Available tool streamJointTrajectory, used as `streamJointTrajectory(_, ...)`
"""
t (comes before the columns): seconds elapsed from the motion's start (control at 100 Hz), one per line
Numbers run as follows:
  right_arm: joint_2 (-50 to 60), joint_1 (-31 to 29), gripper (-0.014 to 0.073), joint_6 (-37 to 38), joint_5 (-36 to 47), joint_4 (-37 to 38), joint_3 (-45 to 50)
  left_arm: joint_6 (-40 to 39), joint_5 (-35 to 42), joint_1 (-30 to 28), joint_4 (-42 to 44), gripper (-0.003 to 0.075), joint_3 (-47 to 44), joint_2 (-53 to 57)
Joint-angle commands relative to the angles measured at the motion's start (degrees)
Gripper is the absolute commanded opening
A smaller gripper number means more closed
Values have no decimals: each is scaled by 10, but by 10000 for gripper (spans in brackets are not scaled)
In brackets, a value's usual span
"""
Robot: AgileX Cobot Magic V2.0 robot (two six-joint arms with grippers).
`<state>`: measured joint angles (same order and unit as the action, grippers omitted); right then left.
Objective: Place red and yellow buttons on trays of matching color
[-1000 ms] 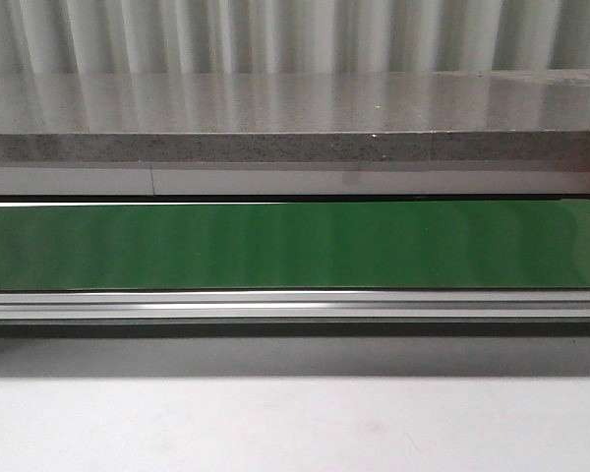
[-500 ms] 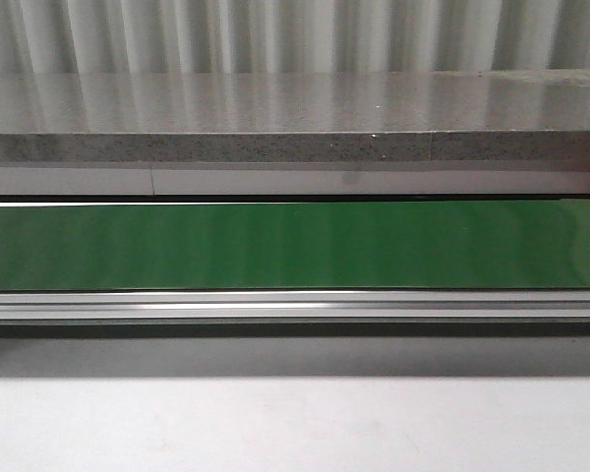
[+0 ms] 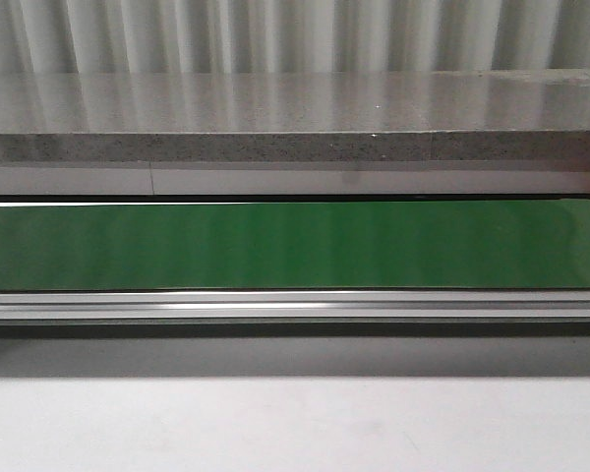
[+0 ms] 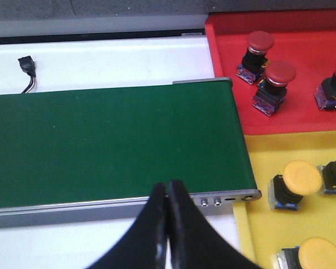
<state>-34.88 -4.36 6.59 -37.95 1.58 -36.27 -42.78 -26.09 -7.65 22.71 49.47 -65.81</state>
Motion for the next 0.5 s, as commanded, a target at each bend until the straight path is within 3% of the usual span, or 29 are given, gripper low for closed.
streamJointTrajectory(0.0,1,1,-67,-4,35,2,-14,-5,62,-13,-16,652,29,-29)
streamJointTrajectory(0.49,1,1,-67,-4,35,2,-14,-5,111,-49,-40,652,90,-210)
